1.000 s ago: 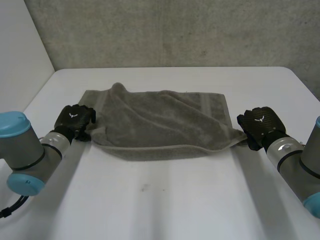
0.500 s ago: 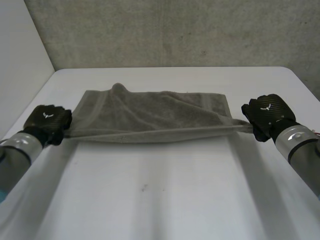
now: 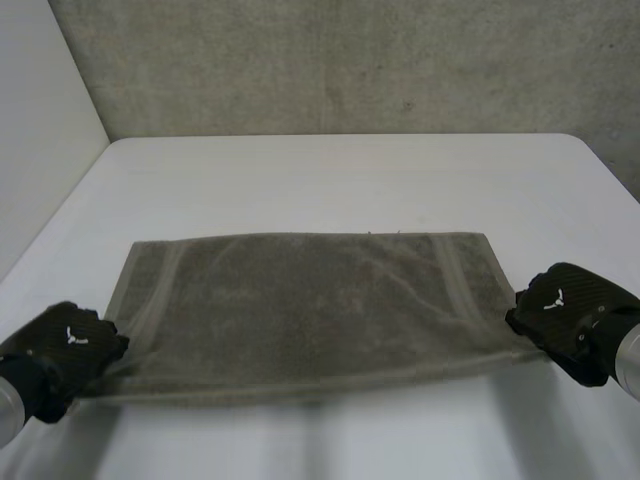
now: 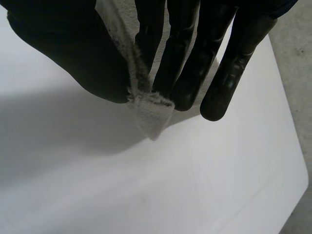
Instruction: Fold the laundry
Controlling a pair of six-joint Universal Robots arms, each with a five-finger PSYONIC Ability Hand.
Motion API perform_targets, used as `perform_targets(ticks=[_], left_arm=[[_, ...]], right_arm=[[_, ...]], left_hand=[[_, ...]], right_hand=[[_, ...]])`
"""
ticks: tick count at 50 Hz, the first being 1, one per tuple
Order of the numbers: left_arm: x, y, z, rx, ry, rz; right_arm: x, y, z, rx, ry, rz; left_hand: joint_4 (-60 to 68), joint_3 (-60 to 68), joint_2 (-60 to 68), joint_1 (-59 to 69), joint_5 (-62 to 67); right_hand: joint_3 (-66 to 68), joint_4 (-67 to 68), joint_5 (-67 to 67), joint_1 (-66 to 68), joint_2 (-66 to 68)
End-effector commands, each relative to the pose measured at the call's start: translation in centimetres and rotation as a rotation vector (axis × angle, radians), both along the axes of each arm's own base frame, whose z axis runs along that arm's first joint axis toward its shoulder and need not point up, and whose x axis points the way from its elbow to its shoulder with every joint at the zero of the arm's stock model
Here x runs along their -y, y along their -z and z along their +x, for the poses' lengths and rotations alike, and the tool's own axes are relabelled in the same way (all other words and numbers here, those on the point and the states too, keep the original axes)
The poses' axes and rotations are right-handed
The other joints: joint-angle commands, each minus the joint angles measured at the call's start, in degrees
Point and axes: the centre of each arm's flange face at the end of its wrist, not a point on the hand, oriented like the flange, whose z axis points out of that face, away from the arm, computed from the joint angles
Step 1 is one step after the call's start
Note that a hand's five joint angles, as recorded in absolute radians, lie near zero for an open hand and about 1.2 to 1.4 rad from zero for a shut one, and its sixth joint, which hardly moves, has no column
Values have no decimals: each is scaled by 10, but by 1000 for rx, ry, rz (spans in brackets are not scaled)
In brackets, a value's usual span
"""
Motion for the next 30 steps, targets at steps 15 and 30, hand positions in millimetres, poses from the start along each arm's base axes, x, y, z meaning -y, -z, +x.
perform_targets(ticks=[15, 30], left_arm=[[180, 68, -76, 21, 163, -256], [236, 84, -96, -4, 149, -383]], right_arm=[[160, 63, 56, 198, 152, -237], [206, 96, 83, 205, 98, -404]], left_hand=[[102, 104, 103, 135, 113], [102, 104, 103, 135, 113]], right_hand=[[117, 116, 136, 239, 124], [117, 116, 136, 239, 124]])
